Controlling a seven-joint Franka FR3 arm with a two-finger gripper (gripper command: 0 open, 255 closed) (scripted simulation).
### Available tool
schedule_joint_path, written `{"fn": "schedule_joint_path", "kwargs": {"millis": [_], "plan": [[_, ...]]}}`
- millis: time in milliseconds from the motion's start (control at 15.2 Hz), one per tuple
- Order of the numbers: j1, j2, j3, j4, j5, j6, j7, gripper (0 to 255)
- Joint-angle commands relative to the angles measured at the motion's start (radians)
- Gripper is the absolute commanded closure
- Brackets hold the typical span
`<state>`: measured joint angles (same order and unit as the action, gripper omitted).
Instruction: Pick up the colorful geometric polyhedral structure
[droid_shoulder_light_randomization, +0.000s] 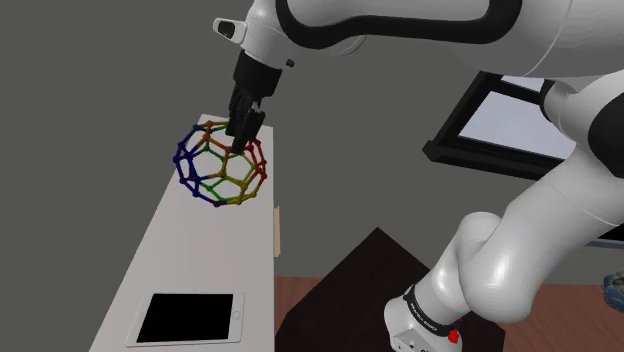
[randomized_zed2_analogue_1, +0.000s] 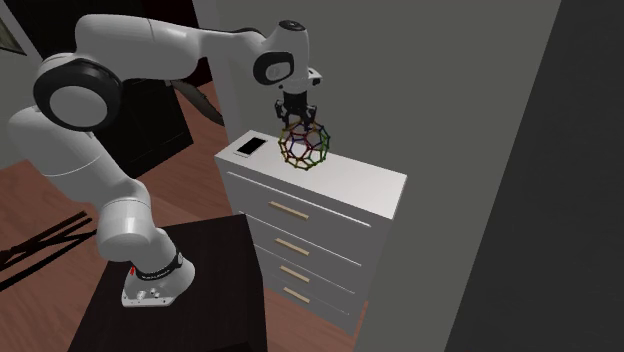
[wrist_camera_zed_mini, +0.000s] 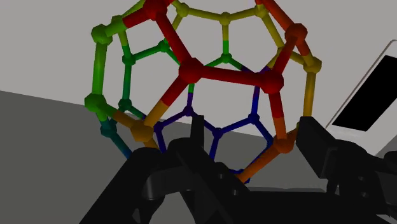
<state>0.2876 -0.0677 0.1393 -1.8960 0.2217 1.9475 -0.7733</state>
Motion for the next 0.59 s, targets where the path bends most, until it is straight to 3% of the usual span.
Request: {"fn": "schedule_joint_path", "kwargs": {"millis": [0, 528], "plan": [[0.0, -0.001, -0.001, 0.027, -0.002, -0.026, 0.005, 255], [-0.002, 0.004, -0.003, 0.139, -0.009, -0.132, 0.025, 255]]}}
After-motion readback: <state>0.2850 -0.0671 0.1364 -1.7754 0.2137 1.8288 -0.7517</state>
